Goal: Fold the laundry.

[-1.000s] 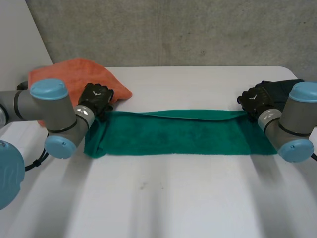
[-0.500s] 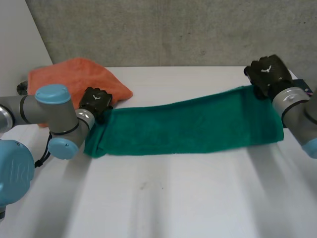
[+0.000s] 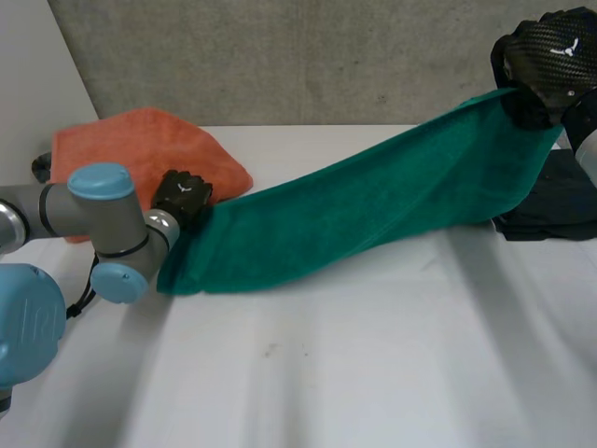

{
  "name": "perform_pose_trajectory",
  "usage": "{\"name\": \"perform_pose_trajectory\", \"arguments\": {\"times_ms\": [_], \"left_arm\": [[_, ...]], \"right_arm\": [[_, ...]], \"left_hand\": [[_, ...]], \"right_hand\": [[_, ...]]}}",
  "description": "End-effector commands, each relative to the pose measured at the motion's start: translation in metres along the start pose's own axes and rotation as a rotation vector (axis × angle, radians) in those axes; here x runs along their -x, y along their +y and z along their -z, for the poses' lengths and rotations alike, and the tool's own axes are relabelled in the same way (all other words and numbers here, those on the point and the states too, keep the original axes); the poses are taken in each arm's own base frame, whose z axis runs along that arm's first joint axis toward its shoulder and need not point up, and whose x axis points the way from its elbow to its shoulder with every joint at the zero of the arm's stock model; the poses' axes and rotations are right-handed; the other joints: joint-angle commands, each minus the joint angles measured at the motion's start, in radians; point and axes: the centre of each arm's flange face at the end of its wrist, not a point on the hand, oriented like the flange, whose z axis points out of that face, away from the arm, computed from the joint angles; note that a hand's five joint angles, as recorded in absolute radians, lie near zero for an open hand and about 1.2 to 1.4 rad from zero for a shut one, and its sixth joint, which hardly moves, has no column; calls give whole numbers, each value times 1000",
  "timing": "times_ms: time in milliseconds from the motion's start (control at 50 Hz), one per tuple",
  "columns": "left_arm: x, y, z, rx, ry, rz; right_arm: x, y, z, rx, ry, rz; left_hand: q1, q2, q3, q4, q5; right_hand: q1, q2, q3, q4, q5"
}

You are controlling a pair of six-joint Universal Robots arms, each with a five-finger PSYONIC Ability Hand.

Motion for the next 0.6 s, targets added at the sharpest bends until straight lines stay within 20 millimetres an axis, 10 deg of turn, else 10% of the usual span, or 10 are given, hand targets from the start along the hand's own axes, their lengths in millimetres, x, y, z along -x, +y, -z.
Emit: {"name": "perform_pose_trajectory", "arguments": {"times_ms": [20,240,460,560,600], "left_arm": [[-1,0,5,-3,9,1],[39,-36,27,-95,-146,-12],[26,-41,47,-74,-111,-6],[18,-45,52,-77,-91,-6],[12,-48,56,-80,-77,-9]], "right_arm": [[2,16,-8,34,-5,-19],[-1,126,-48,268,29,-46],[12,195,-64,400,67,-21],[12,195,-70,393,90,-12],[8,189,-72,377,115,-6]], "left_hand": [[221,221,234,222,226],[-313,-313,-300,-312,-308],[-404,-404,-391,-403,-400],[-427,-428,-415,-427,-423],[-477,-478,-464,-476,-473]], "right_hand": [[263,222,205,197,236],[263,222,205,197,236],[263,222,205,197,236],[-959,-1000,-1017,-1025,-986],[-959,-1000,-1017,-1025,-986]]}}
